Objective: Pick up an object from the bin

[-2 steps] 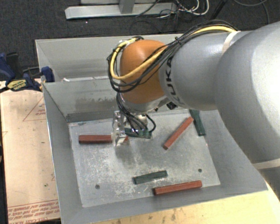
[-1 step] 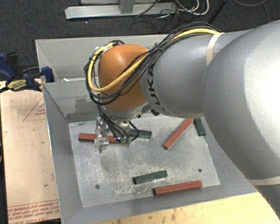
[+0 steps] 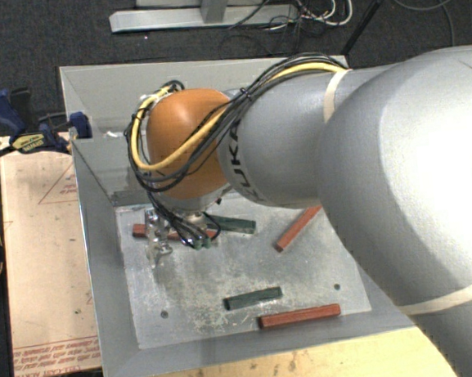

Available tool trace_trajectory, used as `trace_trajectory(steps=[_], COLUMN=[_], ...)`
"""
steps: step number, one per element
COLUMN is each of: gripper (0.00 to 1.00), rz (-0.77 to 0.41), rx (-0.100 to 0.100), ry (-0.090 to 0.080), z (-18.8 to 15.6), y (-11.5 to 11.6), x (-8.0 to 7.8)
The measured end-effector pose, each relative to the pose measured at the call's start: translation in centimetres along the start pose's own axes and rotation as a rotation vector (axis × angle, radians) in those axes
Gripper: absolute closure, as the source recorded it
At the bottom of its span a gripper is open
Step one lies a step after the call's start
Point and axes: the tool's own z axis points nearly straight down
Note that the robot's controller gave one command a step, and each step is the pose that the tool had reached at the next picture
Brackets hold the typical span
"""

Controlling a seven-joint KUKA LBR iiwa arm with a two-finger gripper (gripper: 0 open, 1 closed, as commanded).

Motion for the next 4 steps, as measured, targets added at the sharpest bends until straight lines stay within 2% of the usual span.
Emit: trace_trajectory(steps=[1,2,3,4], gripper=[1.0,1.0,0.0,0.0], rz=[-0.012,-0.008,-0.063,-0.063], rx=[0.004,0.003,0.003,0.003], ry=[0.011,-0.001,0.007,0.004], z=[-3.8,-8.6,-1.7,-1.8], y=[-0.6,-0.5,-0.6,-0.6], x=[0.4,0.1,0.8,0.7])
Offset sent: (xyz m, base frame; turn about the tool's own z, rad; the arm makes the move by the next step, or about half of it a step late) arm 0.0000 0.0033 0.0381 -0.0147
